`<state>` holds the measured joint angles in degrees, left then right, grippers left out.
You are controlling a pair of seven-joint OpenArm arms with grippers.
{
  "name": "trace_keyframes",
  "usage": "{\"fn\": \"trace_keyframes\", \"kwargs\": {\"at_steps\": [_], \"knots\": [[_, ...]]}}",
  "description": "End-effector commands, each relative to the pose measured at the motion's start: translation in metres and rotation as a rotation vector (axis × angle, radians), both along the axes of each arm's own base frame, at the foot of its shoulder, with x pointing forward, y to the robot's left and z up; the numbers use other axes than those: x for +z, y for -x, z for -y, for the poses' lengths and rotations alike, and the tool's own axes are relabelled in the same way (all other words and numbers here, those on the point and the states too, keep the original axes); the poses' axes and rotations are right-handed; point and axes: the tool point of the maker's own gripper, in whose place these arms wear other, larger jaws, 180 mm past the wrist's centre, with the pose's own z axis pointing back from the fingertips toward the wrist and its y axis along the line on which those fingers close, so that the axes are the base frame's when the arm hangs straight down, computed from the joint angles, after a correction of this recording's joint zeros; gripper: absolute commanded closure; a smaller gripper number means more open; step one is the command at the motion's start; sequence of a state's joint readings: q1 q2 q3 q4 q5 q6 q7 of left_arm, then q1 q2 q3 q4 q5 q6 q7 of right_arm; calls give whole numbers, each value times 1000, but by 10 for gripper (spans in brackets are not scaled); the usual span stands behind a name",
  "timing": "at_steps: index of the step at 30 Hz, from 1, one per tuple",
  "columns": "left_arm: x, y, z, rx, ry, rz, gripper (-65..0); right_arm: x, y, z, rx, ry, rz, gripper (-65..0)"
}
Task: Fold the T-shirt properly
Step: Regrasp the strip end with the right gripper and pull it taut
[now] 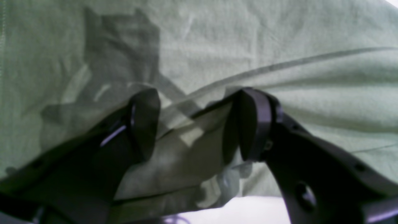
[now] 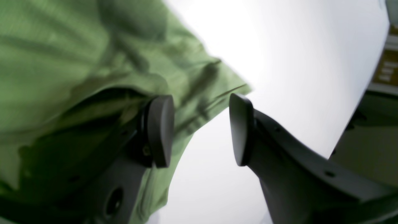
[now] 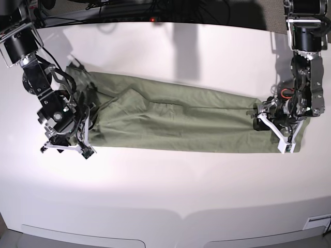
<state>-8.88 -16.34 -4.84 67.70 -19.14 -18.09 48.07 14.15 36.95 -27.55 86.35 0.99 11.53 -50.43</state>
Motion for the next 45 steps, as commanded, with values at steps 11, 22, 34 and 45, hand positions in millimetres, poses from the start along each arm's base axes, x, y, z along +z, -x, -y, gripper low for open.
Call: {"fn": "trace_keyframes", "kwargs": {"at_steps": [11,22,34,45], "knots": [[-33,51,-7,-8,-48,-232,-386,66,-44,-83,45,-395,169,-291],[-33,48,-7,-5,-46,-216,-386,-11,19,-88,-27,-431,-11,-291],[-34,46,-4,-10,-45,-187,-386,-67,53,-35,-247,-484,-93,-291],[-15,9,-21,-20,-146,-77,-386,-109,38,-55,-332,-560,-225,-291]]}}
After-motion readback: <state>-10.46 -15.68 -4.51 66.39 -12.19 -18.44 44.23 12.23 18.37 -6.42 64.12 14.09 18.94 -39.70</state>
